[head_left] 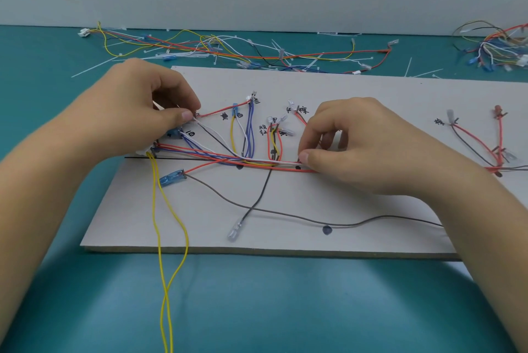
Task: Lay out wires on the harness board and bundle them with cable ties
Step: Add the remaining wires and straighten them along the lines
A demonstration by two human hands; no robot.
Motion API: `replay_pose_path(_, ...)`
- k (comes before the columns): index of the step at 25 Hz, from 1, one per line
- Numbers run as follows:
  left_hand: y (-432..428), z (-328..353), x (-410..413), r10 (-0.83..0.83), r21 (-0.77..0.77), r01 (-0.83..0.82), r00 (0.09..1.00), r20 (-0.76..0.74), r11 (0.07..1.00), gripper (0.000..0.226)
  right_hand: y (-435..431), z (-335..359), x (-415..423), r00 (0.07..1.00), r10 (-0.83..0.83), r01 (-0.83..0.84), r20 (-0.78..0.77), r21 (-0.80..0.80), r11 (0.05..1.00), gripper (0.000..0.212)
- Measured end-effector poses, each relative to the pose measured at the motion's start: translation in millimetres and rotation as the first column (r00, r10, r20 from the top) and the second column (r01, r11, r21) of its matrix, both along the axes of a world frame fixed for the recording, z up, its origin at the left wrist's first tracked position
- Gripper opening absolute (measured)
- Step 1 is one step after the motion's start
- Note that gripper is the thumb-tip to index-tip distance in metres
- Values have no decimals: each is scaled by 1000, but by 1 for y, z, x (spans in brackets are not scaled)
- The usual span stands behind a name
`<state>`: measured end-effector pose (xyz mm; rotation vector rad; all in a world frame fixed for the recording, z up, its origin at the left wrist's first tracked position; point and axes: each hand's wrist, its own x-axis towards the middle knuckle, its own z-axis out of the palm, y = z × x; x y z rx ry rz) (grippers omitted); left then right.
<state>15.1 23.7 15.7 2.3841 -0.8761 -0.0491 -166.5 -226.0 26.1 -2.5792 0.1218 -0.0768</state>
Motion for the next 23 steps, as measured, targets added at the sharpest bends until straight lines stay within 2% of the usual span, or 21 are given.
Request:
replay_pose_path(4,2,0,2,23,-12,-23,998,-67,1000,20,0,0,-1,1000,0,0,4,30,1000,8)
replay_pose_path(13,-4,-2,-1,59,-44,-59,998,11,997,16,0,-1,0,1000,6,-6,5,13,1000,8)
replay_pose_path(23,-12,-1,-5,92,0,-92,994,59,996,16,0,-3,1,1000,15,-15,1,-2,1000,16)
